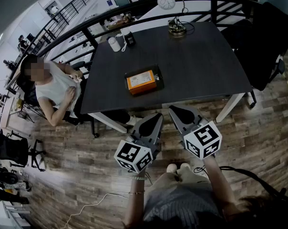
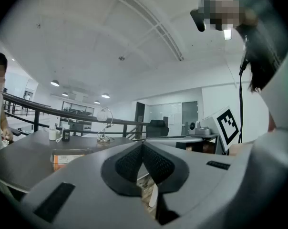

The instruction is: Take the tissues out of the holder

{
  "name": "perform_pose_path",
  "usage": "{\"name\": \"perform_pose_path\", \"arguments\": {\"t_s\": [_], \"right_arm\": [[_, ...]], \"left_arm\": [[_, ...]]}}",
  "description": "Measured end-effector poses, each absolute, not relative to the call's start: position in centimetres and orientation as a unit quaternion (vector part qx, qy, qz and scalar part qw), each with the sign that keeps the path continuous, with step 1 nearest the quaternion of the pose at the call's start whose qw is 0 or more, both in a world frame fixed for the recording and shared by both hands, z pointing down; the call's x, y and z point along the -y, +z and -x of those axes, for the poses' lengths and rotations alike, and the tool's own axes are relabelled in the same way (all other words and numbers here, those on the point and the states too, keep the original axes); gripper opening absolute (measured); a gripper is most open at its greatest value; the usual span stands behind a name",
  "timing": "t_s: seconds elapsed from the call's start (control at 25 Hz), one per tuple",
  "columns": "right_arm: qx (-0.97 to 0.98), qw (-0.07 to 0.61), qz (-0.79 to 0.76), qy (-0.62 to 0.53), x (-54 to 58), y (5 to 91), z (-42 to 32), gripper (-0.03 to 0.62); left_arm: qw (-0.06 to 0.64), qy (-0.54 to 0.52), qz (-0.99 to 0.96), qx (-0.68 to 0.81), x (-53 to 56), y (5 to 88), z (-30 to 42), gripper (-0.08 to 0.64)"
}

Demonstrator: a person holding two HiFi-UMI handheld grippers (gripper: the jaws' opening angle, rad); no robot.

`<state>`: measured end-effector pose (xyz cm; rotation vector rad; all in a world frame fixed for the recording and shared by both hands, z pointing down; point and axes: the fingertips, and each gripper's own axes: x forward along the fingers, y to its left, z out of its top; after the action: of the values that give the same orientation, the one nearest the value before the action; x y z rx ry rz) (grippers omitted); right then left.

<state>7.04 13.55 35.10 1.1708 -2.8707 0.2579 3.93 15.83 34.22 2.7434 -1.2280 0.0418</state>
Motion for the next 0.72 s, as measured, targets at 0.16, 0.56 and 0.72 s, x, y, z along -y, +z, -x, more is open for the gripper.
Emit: {"name": "perform_pose_path", "arguments": {"t_s": [0.16, 0.56, 0.72], "right_arm": [[0.925, 0.018, -0.372, 0.08, -13.88, 35.35, -6.94, 0.014], [0.931, 0.016, -0.359, 0.066, -13.87, 34.76, -7.07, 0.014], [0.931, 0.012, -0.359, 0.065, -13.73, 34.53, -7.52, 0.014]], "left_arm": [[0.066, 0.013, -0.909, 0.412, -16.18, 34.3, -3.86, 0.008], [0.059, 0.01, -0.902, 0.427, -16.17, 33.93, -3.76, 0.008], [0.059, 0.009, -0.901, 0.43, -16.17, 33.74, -3.89, 0.008]]}}
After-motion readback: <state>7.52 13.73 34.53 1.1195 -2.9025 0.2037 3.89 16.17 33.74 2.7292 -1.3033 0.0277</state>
